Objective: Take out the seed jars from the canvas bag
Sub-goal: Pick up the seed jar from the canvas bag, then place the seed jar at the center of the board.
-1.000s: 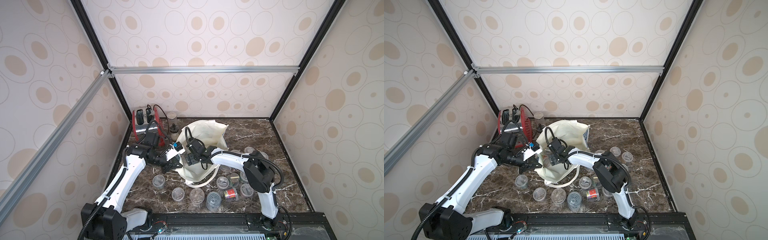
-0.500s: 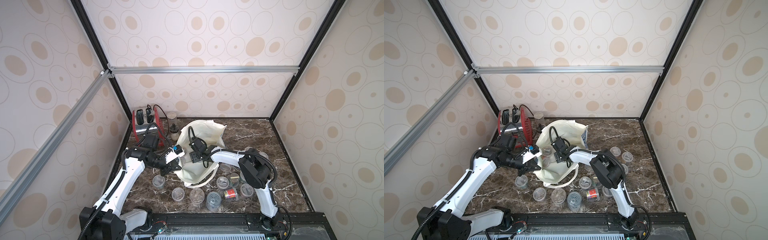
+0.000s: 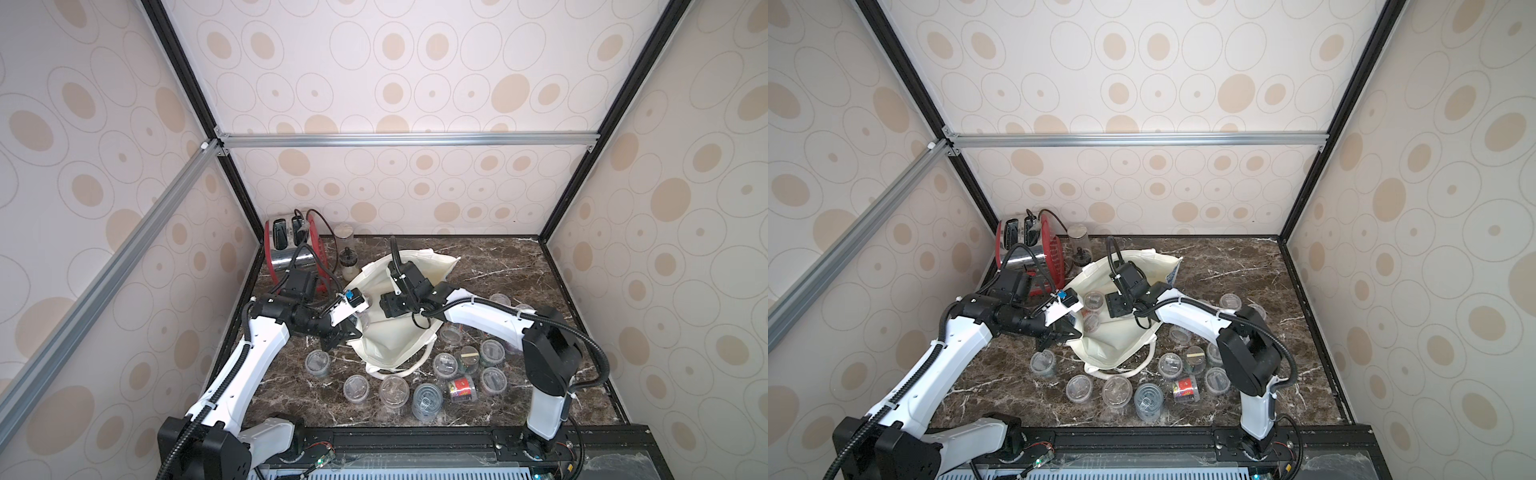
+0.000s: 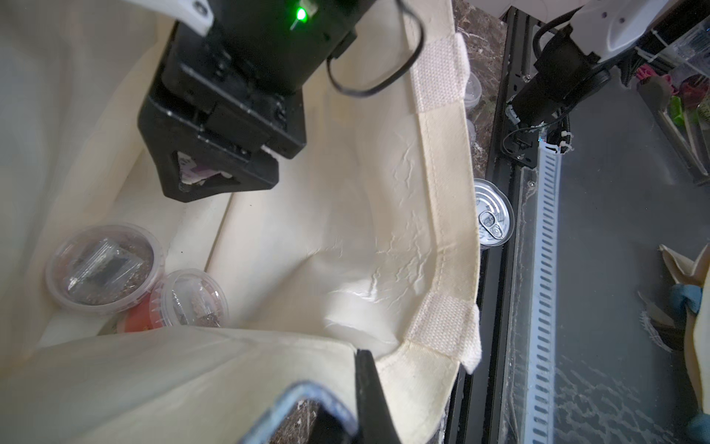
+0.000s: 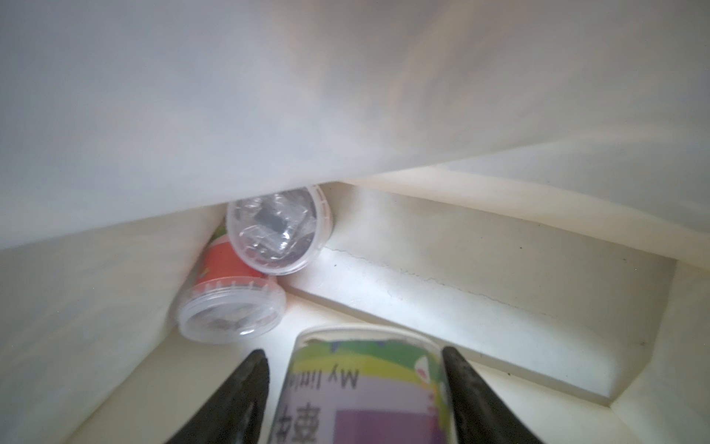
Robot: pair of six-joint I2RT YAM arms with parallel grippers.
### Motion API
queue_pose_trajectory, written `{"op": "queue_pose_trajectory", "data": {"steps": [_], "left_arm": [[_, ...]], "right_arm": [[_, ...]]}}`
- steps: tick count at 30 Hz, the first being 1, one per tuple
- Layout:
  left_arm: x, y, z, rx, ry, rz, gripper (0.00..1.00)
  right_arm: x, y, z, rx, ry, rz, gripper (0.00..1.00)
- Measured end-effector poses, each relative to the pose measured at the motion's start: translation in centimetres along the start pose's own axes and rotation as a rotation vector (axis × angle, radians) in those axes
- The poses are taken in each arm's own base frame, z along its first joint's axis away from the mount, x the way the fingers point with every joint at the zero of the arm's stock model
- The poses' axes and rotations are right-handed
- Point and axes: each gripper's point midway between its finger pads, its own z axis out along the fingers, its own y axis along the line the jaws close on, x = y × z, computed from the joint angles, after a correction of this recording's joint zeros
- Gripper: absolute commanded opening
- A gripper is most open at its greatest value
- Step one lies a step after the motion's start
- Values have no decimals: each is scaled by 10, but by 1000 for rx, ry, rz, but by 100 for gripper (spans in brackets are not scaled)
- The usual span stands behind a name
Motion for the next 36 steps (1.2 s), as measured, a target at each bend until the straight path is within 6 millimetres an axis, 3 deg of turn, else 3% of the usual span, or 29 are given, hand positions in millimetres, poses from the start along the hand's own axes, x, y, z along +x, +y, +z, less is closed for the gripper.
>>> {"op": "queue_pose_trajectory", "data": {"steps": [9,19,28,30,33,36], "left_arm": [[-22,25,0,-45,-33,-57,0],[-46,67,-5,-181,-68,-93,0],[-66,109,-6,-304,-112,-172,0],[-68,115,-5,-311,-117,-187,0],[-71,119,-5,-319,-126,-196,0],[-73,120,-6,-325,-134,-203,0]], "right_arm": [[5,32,-46,-165,104,-2,70],[-9,71,-124,-332,167,-79,71],[62,113,-150,-417,367,-231,70],[83,107,-146,-394,419,-244,70],[108,82,-132,-293,486,-258,70],[121,59,-121,-192,520,-274,70]]}}
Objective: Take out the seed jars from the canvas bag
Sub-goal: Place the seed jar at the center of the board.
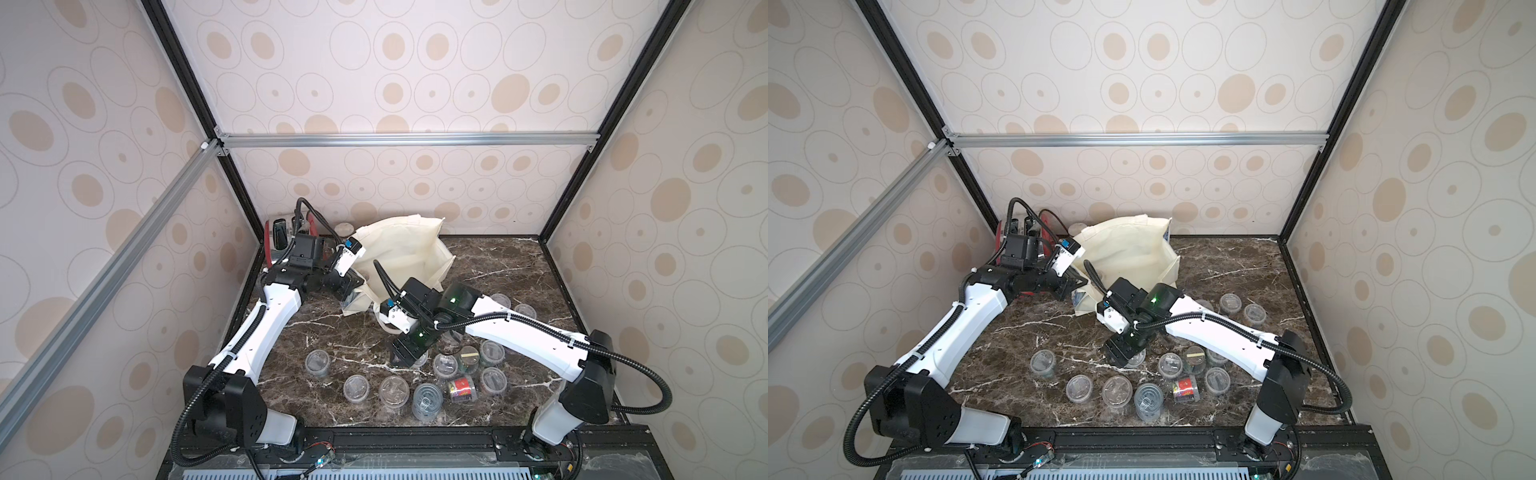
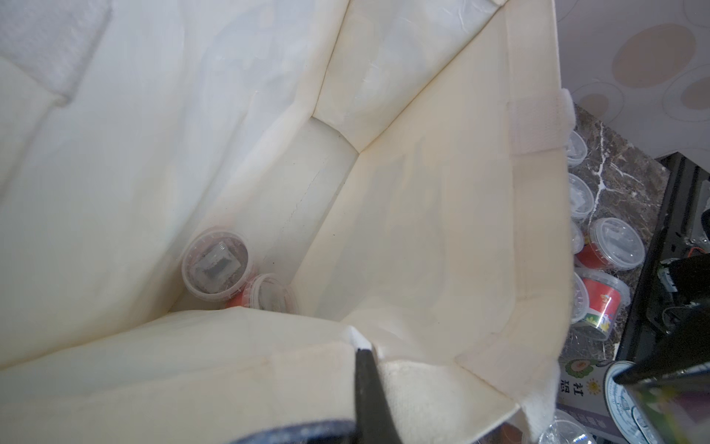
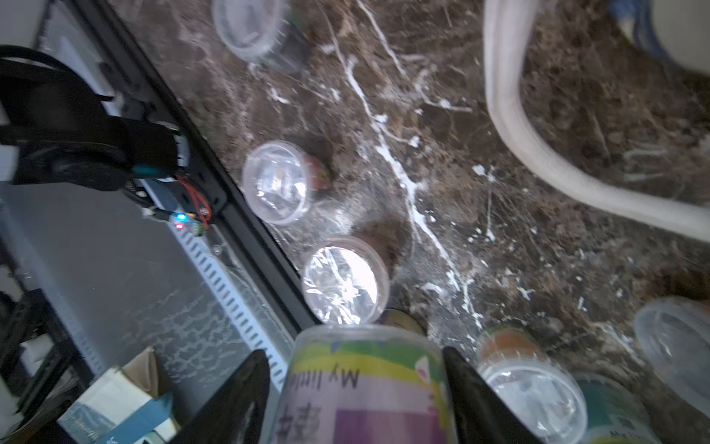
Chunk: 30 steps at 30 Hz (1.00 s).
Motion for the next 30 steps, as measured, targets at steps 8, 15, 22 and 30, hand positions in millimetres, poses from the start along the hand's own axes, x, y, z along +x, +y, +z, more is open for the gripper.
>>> {"op": "queue_pose_trajectory", "data": {"steps": [8,15,22,30], "left_arm": [[-1,-1,0,9,-4,-15,0],[0,-2,0,9,0,-18,0],[4,0,1,2,8,-22,0],[9,-1,3,11,20,-31,0]], "right_arm": [[9,-31,46,98,69,8,70],[7,-47,89,145,126,8,70],[8,-57,105,178,148,-4,71],[26,-68,117,206,182,-7,73]]}}
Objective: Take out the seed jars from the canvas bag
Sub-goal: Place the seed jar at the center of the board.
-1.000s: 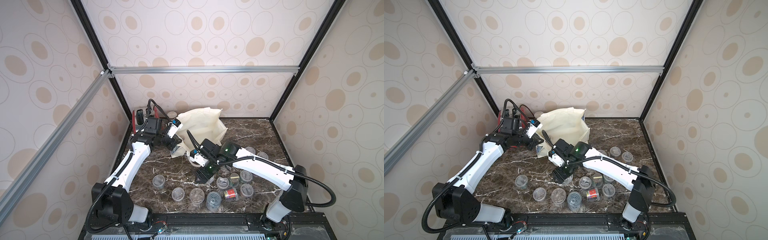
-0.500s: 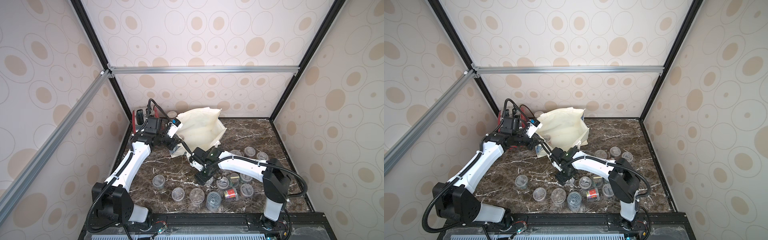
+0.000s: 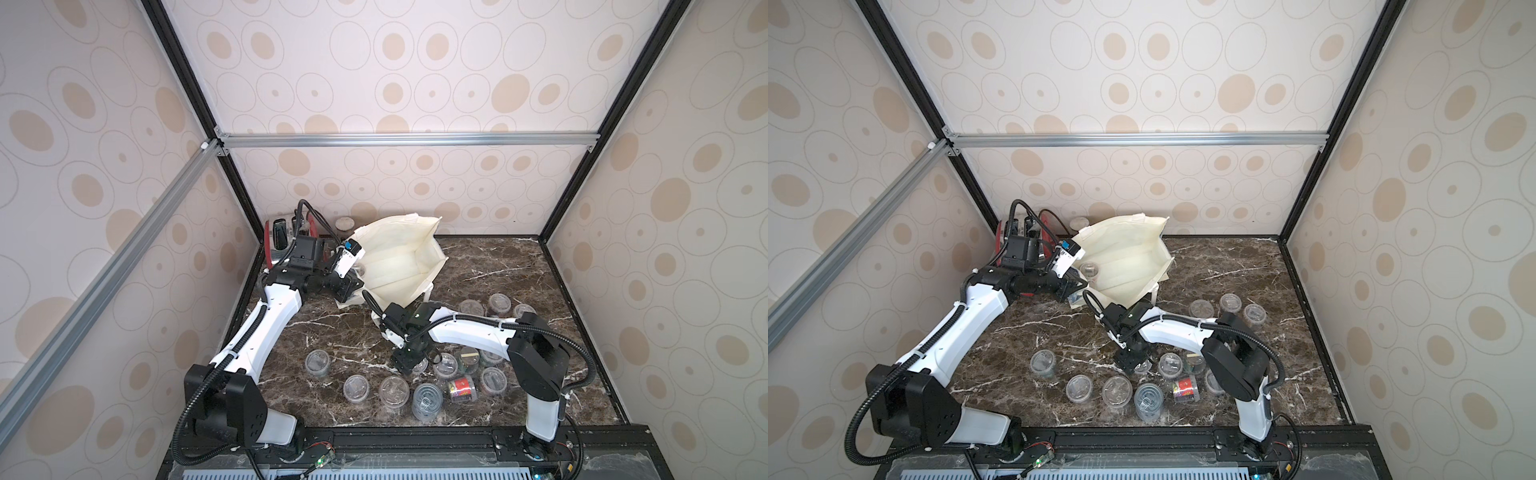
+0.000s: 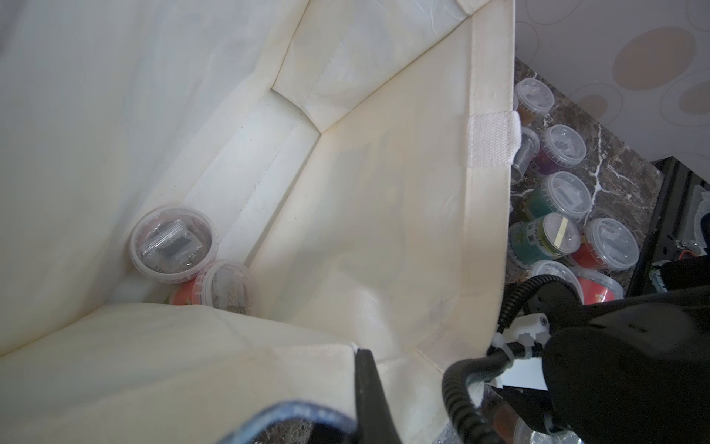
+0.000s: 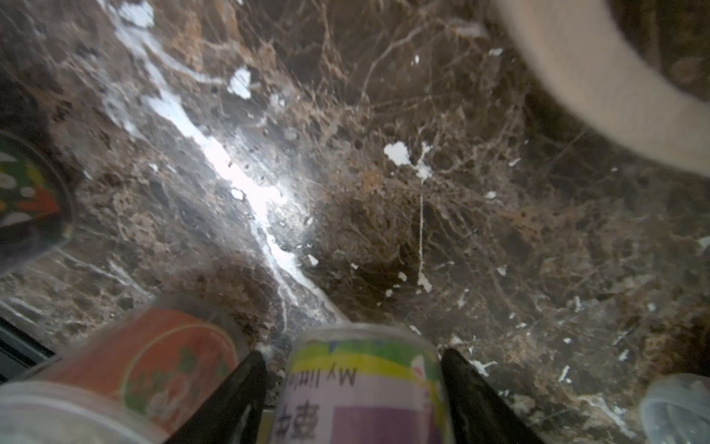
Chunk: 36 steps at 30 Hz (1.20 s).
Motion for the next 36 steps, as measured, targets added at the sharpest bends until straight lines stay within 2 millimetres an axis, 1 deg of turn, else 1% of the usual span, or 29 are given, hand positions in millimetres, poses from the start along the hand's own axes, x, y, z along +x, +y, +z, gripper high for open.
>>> {"op": "queue_pose_trajectory", "data": {"steps": [8,13,18,21,27,30,33,36], "left_arm": [[1,-1,1,7,1,-2,0],[1,-1,1,7,1,-1,0],[0,-1,1,8,-5,10,0],[-1,-1,1,10,-6,15,0],[-1,-4,1,28,-11,44,0],[4,-6,3,38,-3,58,0],[13,-10,4,53,5,67,0],[14,-14,2,67,5,90,0]], "right_arm": [[18,-9,3,3,16,13,78],[17,-9,1,2,6,11,83],[12,-8,-12,-8,-36,5,88],[7,-7,-27,-19,-84,1,89],[-2,0,-68,-62,-209,-5,89],[-4,7,-96,-100,-286,-16,89],[-4,15,-124,-149,-362,-34,92],[-11,21,-149,-187,-448,-32,95]]}}
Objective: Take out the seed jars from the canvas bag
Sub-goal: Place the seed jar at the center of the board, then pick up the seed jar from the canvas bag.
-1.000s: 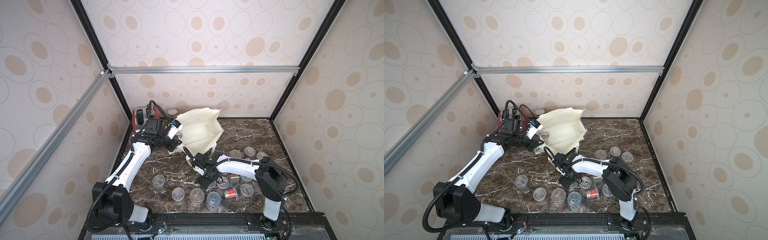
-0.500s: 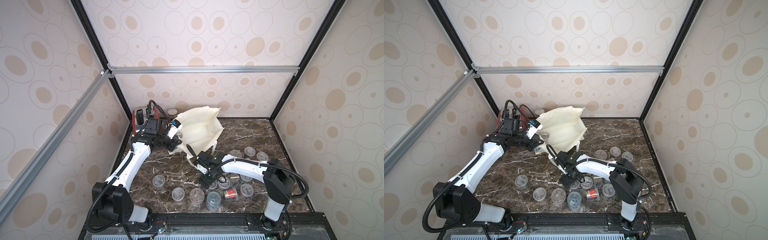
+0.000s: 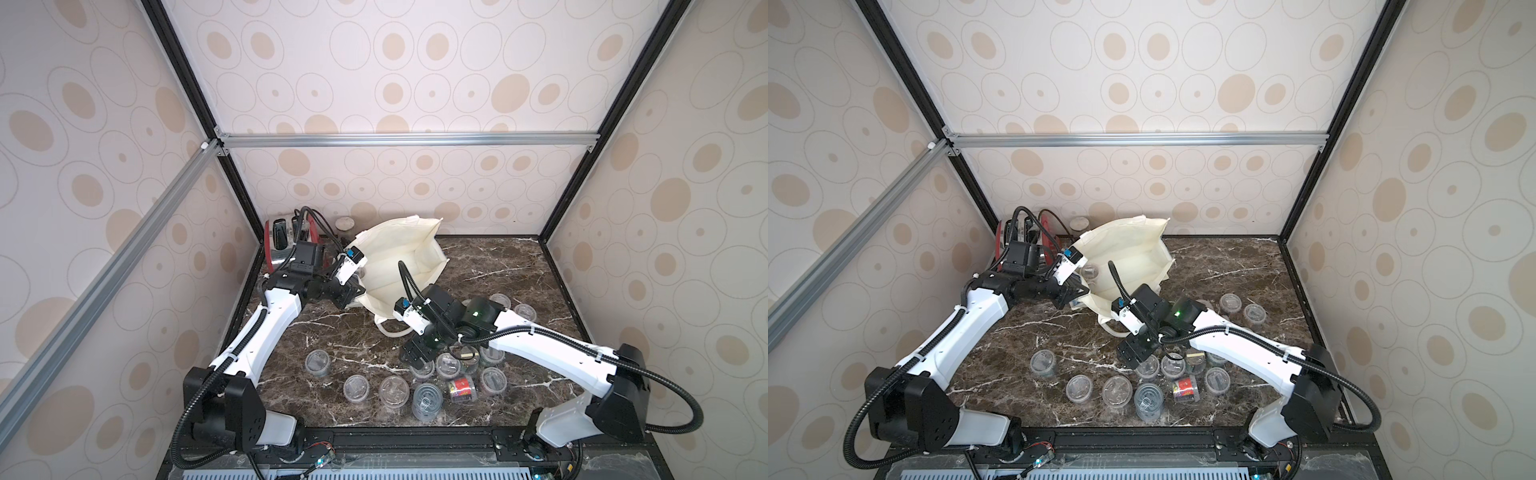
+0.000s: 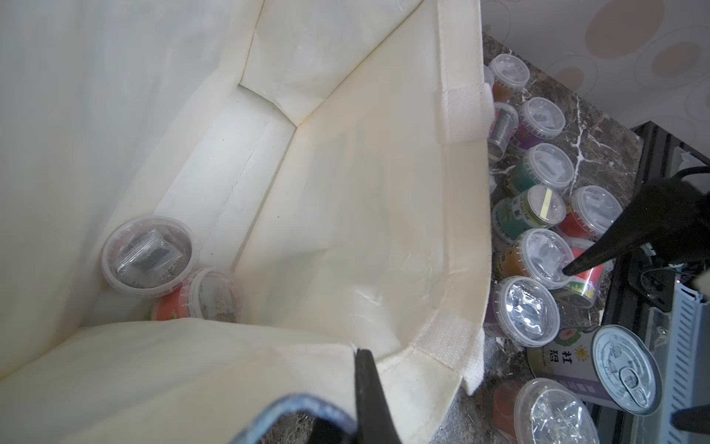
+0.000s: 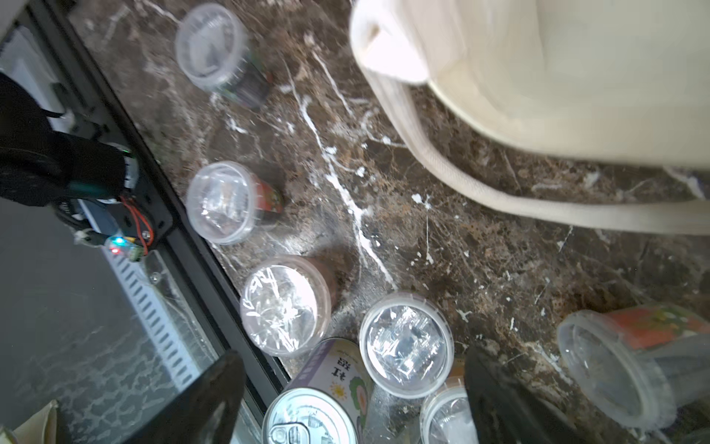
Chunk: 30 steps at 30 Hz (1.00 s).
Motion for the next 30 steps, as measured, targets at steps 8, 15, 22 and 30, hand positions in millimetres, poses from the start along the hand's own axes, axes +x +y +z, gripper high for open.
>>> {"op": "queue_pose_trajectory", "data": {"steps": [8,15,22,30], "left_arm": [[19,-18,-5,40,26,63,0],[39,-32,-5,90,60,112,0],[48,-42,-9,129,84,160,0],[60,-52,-13,155,106,198,0]], "right_arm": [[-87,-12,2,21,-254,166,90],[-103,-60,78,174,-279,402,93],[-108,-92,112,255,-337,551,94],[-124,-107,134,209,-410,657,94]]}}
